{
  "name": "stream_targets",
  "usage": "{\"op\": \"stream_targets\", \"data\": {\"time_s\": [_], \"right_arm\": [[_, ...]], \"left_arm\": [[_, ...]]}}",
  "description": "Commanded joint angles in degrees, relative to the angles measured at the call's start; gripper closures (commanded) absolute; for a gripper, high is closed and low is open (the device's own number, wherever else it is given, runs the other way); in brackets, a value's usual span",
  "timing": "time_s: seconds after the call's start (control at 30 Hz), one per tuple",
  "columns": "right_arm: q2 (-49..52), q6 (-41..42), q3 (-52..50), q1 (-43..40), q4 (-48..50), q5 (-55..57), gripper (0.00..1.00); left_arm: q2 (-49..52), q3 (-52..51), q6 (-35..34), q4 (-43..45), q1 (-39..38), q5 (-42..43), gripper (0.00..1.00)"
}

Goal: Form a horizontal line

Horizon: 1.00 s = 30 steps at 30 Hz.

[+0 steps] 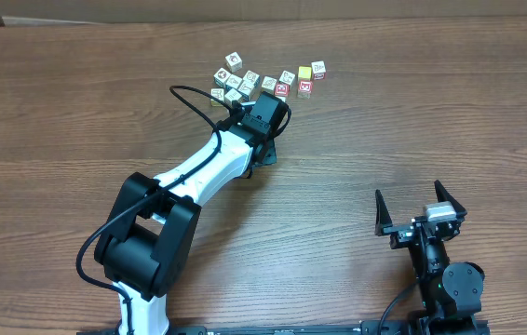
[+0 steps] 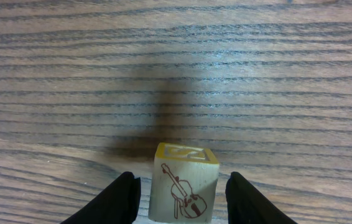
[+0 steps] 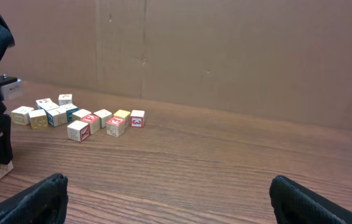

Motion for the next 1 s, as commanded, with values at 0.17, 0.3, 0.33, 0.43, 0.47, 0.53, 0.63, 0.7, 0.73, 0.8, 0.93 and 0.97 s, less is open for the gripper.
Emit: {"op": "stream_targets", "data": {"time_s": [0.17,0.3,0.33,0.43,0.47,0.53,0.63,0.7,0.73,0.8,0.93,0.97], "right_arm": [[-0.6,0.0,-0.6,0.2,0.3,-0.3,0.0],[-0.6,-0.1,-0.6,0.2,0.3,-0.3,0.0],[-0.6,0.0,-0.6,0.2,0.3,-0.3,0.0],[-0.6,-0.1,-0.6,0.2,0.3,-0.3,0.0],[-0.6,-0.1,-0.6,0.2,0.3,-0.3,0.0],[-0.6,-0.1,-0.6,0.2,0.3,-0.3,0.0],[-0.6,0.0,-0.6,0.2,0.3,-0.3,0.0],[-0.6,-0.1,-0.6,0.2,0.3,-0.3,0.0],[-0.6,-0.1,-0.6,0.2,0.3,-0.3,0.0],[-0.6,-0.1,-0.6,0.2,0.3,-0.3,0.0],[-0.6,-0.1,-0.6,0.2,0.3,-0.3,0.0],[-0.6,-0.1,-0.6,0.2,0.3,-0.3,0.0]], "left_arm": [[-0.9,-0.4,-0.6,0.2,-0.4,-0.9,0.57],[-0.9,-0.4,-0.6,0.3,-0.4,-0.9,0.57],[-0.9,-0.4,-0.6,0.4,-0.4,-0.9,0.57],[-0.9,-0.4,-0.5,0.4,-0.4,-0.9,0.57],[-0.9,-0.5,-0.5,0.5,-0.4,-0.9,0.57],[-0.9,-1.0,-0.5,1.0,-0.4,-1.1,0.57],[-0.9,-2.2,-0.5,2.6,-0.4,-1.1,0.55],[-0.9,-2.7,-0.5,3.3,-0.4,-1.1,0.55],[-0.9,-2.8,-0.5,3.5,-0.4,-1.1,0.55],[-0.9,-2.9,-0.5,3.6,-0.3,-1.1,0.56],[-0.9,-2.9,-0.6,3.7,-0.3,-1.0,0.57],[-0.9,-2.9,-0.6,3.7,-0.3,-1.0,0.58]]}}
